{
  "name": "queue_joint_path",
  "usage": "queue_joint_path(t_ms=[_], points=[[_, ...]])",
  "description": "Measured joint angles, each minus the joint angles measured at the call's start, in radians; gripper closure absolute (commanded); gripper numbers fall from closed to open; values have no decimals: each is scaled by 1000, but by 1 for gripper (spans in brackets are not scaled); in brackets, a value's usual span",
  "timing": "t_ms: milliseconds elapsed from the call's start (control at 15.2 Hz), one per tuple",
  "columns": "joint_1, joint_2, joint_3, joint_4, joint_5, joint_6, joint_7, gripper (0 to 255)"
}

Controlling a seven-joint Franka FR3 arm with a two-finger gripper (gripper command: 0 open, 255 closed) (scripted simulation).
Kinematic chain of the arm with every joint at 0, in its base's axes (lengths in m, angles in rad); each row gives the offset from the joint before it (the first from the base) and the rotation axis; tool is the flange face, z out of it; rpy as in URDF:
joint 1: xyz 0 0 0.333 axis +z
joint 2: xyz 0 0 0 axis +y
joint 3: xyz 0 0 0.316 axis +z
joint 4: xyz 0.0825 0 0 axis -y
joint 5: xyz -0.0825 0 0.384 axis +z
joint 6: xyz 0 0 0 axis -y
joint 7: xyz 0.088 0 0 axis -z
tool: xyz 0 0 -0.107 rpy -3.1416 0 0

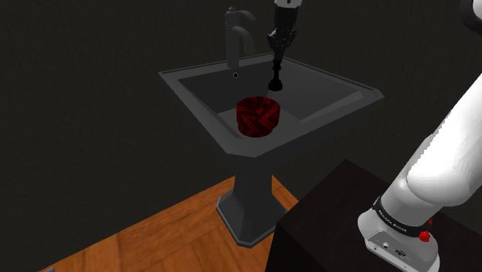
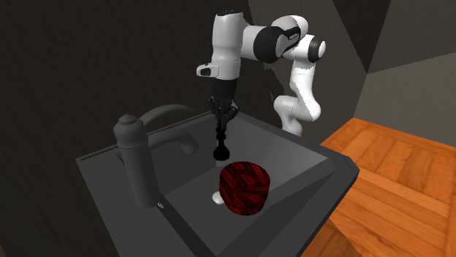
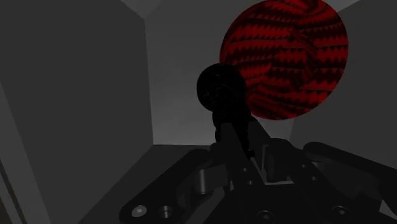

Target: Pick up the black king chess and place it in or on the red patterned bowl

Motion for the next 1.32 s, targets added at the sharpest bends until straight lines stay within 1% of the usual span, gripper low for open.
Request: queue_joint_path(t_ms=[396,462,726,792,858,990,1122,1320], points=[[70,-23,77,-4,-10,-24,147,255],[77,-24,85,-3,-11,-26,161,255],[83,-39,92,-70,-12,24,179,255],[83,-39,92,-70,-12,24,179,0],[83,-39,92,-70,-12,24,179,0],[74,-45,81,-104,-10,57,153,0],[58,-71,61,-184,-6,119,107,0],[37,-77,33,-260,-1,199,40,0]])
